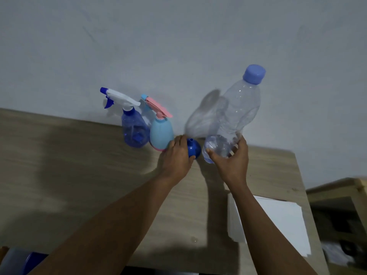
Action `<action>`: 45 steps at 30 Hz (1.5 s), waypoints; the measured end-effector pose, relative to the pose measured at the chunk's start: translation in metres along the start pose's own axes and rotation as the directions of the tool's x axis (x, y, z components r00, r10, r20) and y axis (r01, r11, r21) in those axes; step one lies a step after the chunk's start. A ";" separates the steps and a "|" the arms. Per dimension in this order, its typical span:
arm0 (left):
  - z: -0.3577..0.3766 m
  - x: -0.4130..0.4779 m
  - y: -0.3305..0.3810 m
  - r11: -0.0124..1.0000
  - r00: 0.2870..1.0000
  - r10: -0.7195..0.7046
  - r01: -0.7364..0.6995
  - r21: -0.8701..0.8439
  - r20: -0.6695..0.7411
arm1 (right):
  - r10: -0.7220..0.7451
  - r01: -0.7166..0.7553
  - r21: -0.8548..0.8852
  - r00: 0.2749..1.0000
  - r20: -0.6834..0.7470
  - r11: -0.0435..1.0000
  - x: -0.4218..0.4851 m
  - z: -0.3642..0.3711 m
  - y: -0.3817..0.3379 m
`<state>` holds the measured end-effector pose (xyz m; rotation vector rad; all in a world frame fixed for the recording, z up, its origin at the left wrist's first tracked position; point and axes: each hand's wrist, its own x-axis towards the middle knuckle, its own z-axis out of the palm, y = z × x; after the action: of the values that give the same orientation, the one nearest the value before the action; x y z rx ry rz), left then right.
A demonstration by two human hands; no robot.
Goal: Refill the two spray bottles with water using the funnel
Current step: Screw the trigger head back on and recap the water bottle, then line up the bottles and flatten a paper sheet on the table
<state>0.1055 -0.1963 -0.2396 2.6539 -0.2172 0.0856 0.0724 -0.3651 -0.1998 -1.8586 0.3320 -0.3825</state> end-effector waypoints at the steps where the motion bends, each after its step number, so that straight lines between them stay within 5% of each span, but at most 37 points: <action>1: 0.001 -0.004 0.002 0.999 0.999 -0.018 0.017 -0.032 -0.029 | -0.007 0.007 -0.005 1.000 0.002 1.000 -0.001 -0.001 -0.001; 7: 0.013 -0.032 0.004 0.987 0.989 0.142 -0.138 0.077 -0.048 | -0.023 0.023 -0.038 1.000 -0.009 0.999 -0.009 -0.004 -0.001; 16: 0.009 -0.020 -0.009 0.991 0.994 0.072 -0.080 0.104 0.080 | -0.015 0.017 -0.036 0.999 0.038 0.999 0.000 0.011 0.000; 21: -0.002 -0.035 -0.009 0.997 0.997 0.075 -0.075 0.016 -0.011 | 0.046 -0.043 -0.047 0.996 0.072 0.998 -0.006 0.005 -0.003; 28: -0.017 -0.074 0.047 0.986 0.995 0.080 -0.088 -0.145 -0.060 | 0.075 -0.088 -0.120 0.991 -0.108 0.989 -0.061 -0.081 -0.008; 32: -0.019 -0.097 0.090 0.964 0.985 0.171 -0.164 -0.210 0.016 | 0.038 -0.099 -0.341 0.982 -0.184 0.935 -0.085 -0.161 0.011; 37: -0.009 -0.116 0.130 0.979 0.981 0.164 -0.148 -0.143 0.103 | 0.104 -0.103 -0.570 0.994 -0.031 0.815 -0.089 -0.222 0.042; 45: 0.026 -0.135 0.154 0.993 0.988 -0.070 0.056 0.102 0.139 | 0.252 -0.152 -0.498 0.958 0.140 0.854 -0.080 -0.247 0.073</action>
<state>-0.0532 -0.3248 -0.2058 2.7648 -0.1796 -0.1170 -0.1063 -0.5673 -0.2042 -2.3029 0.5161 0.0481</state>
